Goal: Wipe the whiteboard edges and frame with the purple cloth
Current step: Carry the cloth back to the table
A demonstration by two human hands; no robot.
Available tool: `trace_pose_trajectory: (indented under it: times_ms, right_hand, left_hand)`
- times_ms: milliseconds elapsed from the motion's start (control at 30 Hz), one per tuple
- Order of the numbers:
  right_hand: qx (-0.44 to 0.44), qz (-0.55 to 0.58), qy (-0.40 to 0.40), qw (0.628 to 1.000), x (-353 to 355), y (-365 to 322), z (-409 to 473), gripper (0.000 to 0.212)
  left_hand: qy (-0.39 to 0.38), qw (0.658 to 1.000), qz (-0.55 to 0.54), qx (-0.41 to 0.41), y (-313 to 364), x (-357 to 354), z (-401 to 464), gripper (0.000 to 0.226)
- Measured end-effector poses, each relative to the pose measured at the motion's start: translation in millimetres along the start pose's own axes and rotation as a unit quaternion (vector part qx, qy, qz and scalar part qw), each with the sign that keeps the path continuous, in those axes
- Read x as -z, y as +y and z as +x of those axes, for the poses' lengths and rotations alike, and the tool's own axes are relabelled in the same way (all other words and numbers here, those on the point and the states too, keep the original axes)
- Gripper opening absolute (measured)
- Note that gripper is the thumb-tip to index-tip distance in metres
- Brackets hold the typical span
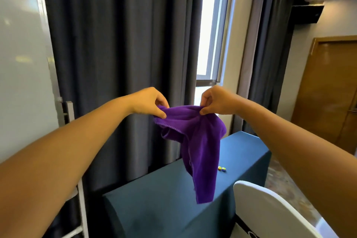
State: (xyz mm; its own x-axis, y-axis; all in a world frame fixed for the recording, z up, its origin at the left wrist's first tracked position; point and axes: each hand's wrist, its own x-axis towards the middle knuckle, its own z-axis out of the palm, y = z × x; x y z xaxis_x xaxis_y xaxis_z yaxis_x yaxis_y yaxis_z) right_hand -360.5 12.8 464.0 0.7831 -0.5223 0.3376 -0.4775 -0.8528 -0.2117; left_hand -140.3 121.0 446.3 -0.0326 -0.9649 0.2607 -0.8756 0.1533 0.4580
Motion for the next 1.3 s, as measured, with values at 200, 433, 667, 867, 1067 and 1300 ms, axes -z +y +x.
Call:
trace_pose_trajectory:
  times_ms: [200,433,667,867,1067,1300]
  right_hand:
    - [0.0,0.026,-0.003,1.0,-23,51,10,0.012]
    - [0.003,0.039,-0.02,0.999,-66,83,48,0.01]
    - [0.002,0.053,-0.034,0.998,-100,114,106,0.009]
    - [-0.024,0.072,-0.057,0.995,-146,142,146,0.009]
    - [-0.031,0.094,-0.113,0.989,-217,176,158,0.008]
    - [-0.033,0.14,-0.184,0.972,-315,208,156,0.01]
  left_hand:
    - [-0.008,0.999,0.013,0.034,-7,-40,29,0.021]
    - [-0.009,0.997,0.014,0.078,-52,-64,59,0.026]
    - [0.004,0.995,0.021,0.101,-103,-68,105,0.023]
    - [-0.018,0.991,0.03,0.132,-148,-83,138,0.021]
    - [-0.058,0.98,0.004,0.19,-195,-138,147,0.015]
    - [-0.075,0.965,0.003,0.251,-243,-216,135,0.016]
